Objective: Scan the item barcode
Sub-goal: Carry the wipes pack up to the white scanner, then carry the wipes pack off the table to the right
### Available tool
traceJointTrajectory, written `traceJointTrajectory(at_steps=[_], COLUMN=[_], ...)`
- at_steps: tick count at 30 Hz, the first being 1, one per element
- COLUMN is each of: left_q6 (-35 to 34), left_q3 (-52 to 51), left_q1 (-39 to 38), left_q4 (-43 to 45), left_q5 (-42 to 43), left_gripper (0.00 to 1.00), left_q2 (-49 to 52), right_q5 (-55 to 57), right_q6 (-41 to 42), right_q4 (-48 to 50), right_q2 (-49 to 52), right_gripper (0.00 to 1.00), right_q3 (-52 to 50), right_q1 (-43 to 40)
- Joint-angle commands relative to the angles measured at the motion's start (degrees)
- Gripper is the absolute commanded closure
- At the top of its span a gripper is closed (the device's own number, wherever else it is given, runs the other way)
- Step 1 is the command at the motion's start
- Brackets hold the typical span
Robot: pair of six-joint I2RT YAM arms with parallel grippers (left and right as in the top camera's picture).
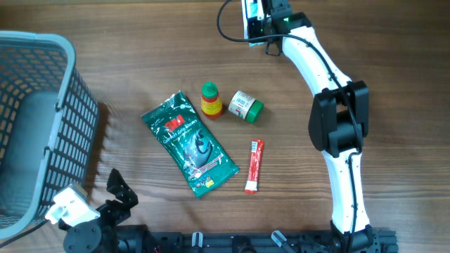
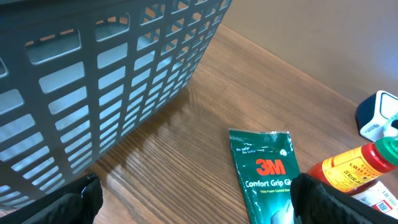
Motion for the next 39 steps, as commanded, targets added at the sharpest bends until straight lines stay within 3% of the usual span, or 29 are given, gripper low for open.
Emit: traceJointTrajectory(at_steps=[1,8,14,25,34,36,37,38,39], left_q6=[-0.52,-0.52,-0.52,-0.52,-0.52,-0.52,-0.52,-0.52,-0.52], left_q3=[-0.09,-0.09,-0.09,-0.09,-0.11,-0.09,-0.11,-0.09,-0.11], left_q1=[-0.37,-0.37,-0.37,-0.37,-0.37,-0.37,-0.37,-0.37,-0.37], left_q4=[0.26,0.26,0.26,0.26,0.26,0.26,0.26,0.26,0.26], left_q5=[0.26,0.26,0.26,0.26,0.26,0.26,0.26,0.26,0.26], left_gripper=[0.00,0.00,0.00,0.00,0.00,0.00,0.00,0.00,0.00], left_q2=[-0.42,-0.42,-0.42,-0.42,-0.42,-0.42,-0.42,-0.42,-0.42], right_q5=[2.64,13.99,23.85,24.02,19.21,19.21,19.19,18.93,18.25], right_q6=[-0.11,5.55,7.19,4.98,3.91,3.89,3.93,3.96,4.11], right_q4=[-1.66,-12.31,-21.31,-24.81,-25.77,-25.94,-26.12,-26.45,-26.82], right_q2=[0.46,-9.88,-16.65,-8.48,-1.07,-1.84,-2.23,-2.75,-3.39], right_gripper=[0.96,0.96,0.96,0.96,0.95,0.71,0.48,0.08,0.01], right_q3=[1.86,1.88,1.86,-1.36,-2.14,-2.01,-2.01,-2.01,-2.01], right_q1=[-0.96,-3.91,-13.44,-41.18,-52.59,-53.44,-53.59,-53.64,-53.62])
